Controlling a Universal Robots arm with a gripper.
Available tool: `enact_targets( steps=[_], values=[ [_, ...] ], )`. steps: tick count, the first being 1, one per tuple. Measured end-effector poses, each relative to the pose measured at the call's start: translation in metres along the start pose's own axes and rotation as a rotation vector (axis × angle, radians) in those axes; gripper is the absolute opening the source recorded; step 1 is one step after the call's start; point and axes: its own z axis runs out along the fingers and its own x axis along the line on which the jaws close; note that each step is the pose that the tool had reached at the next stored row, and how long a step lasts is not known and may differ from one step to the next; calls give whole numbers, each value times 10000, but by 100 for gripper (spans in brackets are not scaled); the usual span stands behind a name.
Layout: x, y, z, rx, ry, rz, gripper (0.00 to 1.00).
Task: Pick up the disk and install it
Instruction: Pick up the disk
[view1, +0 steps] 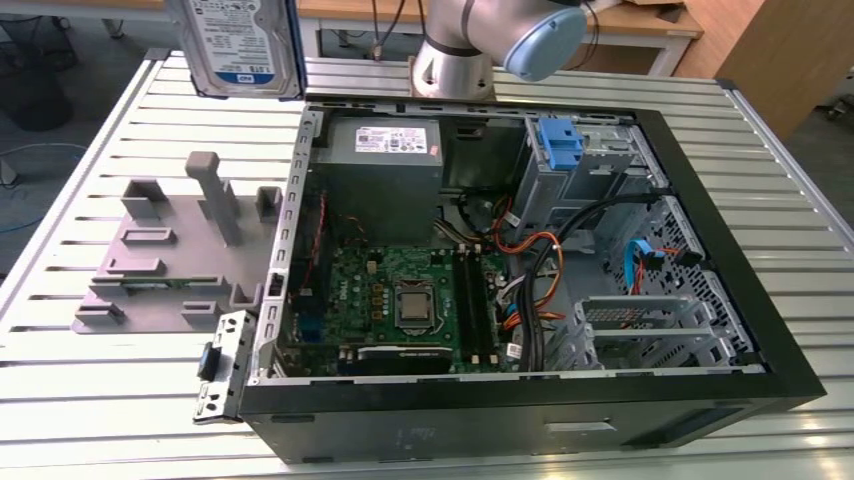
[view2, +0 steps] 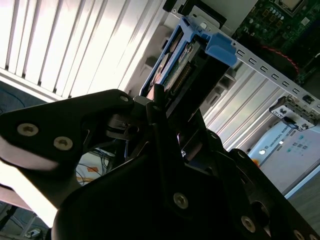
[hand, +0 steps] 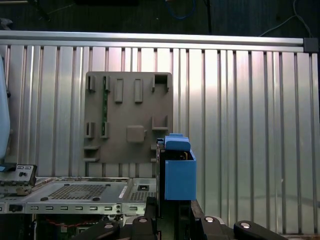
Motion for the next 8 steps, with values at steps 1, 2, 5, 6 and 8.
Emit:
enact_targets(
  steps=[1, 2, 5, 6, 8],
  values=[
    [0, -5, 0, 0, 0, 0, 35],
    [0, -11, 0, 0, 0, 0, 35],
    [0, -25, -1, 0, 0, 0, 35],
    [0, -30, -1, 0, 0, -1, 35],
    [0, -38, -1, 0, -1, -1, 35]
  ],
)
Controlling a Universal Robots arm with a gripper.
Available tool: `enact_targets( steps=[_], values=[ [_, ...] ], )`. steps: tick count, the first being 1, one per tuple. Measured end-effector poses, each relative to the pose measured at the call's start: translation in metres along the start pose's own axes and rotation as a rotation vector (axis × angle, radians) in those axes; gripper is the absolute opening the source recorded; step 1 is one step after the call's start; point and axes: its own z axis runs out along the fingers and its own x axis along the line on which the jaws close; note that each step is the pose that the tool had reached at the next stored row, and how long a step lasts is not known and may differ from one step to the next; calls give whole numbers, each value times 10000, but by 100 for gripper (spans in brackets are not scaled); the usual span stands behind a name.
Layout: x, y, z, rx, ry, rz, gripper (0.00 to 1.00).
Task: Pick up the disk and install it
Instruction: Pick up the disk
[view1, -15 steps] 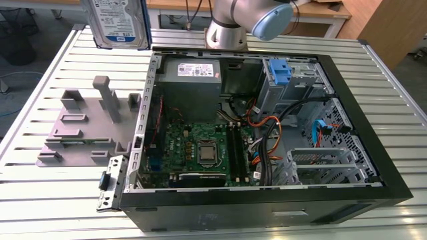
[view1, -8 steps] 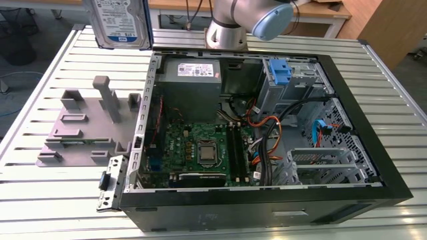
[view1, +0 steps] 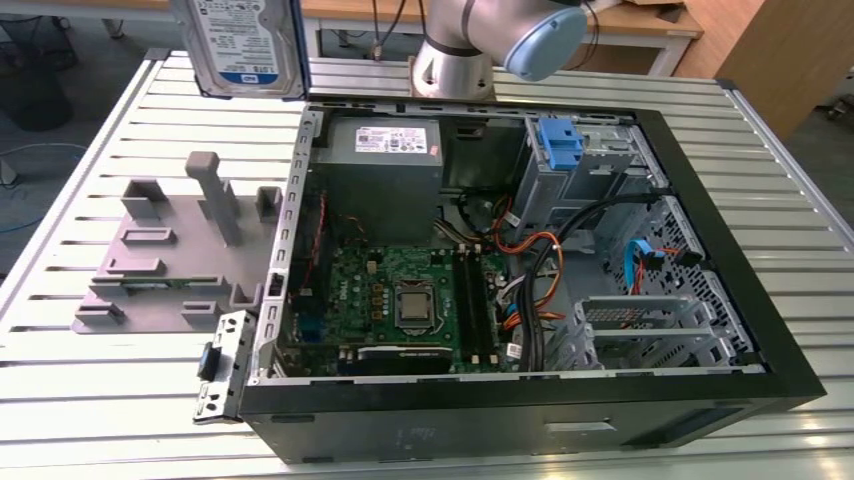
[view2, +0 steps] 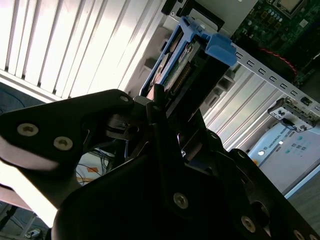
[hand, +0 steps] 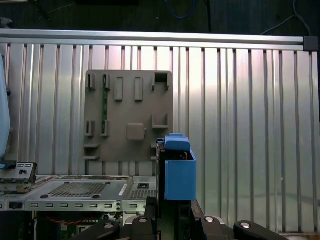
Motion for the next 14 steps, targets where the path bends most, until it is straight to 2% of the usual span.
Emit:
enact_targets(
  steps=[14],
  values=[
    [0, -53, -2, -1, 1, 1, 35]
  ],
)
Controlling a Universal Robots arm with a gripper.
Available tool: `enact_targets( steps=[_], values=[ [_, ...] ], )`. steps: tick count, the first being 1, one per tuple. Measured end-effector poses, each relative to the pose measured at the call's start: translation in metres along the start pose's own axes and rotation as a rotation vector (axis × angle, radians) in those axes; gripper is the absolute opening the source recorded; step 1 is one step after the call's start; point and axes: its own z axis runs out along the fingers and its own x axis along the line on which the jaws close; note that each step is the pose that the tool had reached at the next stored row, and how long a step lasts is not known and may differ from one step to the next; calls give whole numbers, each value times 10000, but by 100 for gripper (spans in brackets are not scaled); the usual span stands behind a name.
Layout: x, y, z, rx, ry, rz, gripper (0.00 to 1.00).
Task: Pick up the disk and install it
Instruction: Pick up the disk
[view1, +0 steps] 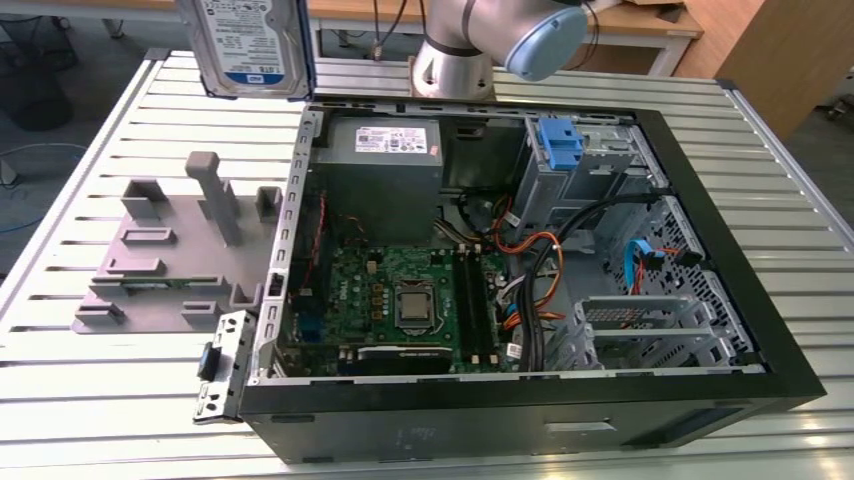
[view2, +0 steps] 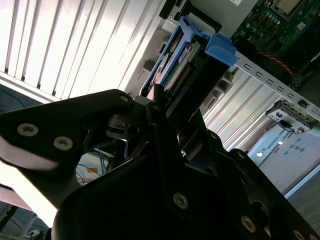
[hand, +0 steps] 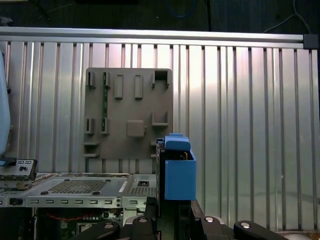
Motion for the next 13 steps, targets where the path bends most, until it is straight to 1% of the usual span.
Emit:
enact_targets(
  steps=[10, 12, 13],
  values=[
    [0, -21, 0, 1, 0, 0, 35],
    [0, -42, -1, 0, 0, 0, 35],
    [0, -44, -2, 0, 0, -1, 35]
  ],
)
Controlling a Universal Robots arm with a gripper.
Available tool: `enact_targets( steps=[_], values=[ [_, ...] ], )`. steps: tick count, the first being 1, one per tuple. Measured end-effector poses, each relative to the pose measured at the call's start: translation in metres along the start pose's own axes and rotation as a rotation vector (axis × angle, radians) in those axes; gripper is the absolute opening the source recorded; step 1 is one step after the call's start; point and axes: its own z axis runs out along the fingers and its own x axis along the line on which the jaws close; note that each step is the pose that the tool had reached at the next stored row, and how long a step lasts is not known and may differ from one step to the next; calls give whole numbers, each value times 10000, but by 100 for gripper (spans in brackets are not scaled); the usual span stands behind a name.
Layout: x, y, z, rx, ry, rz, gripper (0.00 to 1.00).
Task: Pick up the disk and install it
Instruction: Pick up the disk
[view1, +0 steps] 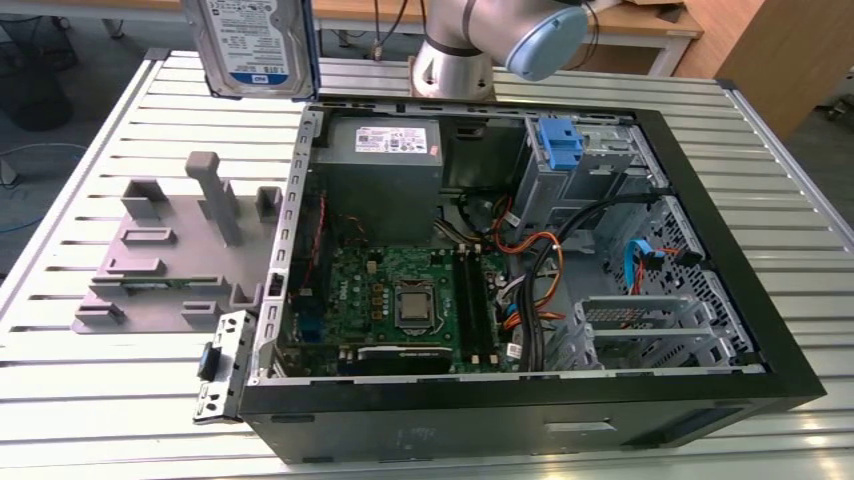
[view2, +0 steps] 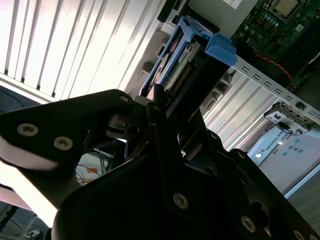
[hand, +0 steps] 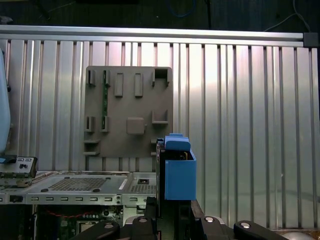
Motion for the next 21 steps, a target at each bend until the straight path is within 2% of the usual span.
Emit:
enact_targets(
  steps=[3, 4, 12, 21],
  values=[
    [0, -2, 0, 1, -1, 0, 35],
    [0, -50, -2, 0, 0, 0, 35],
    [-1, -72, -3, 1, -1, 0, 35],
    [-1, -152, -5, 0, 0, 0, 35]
  ],
)
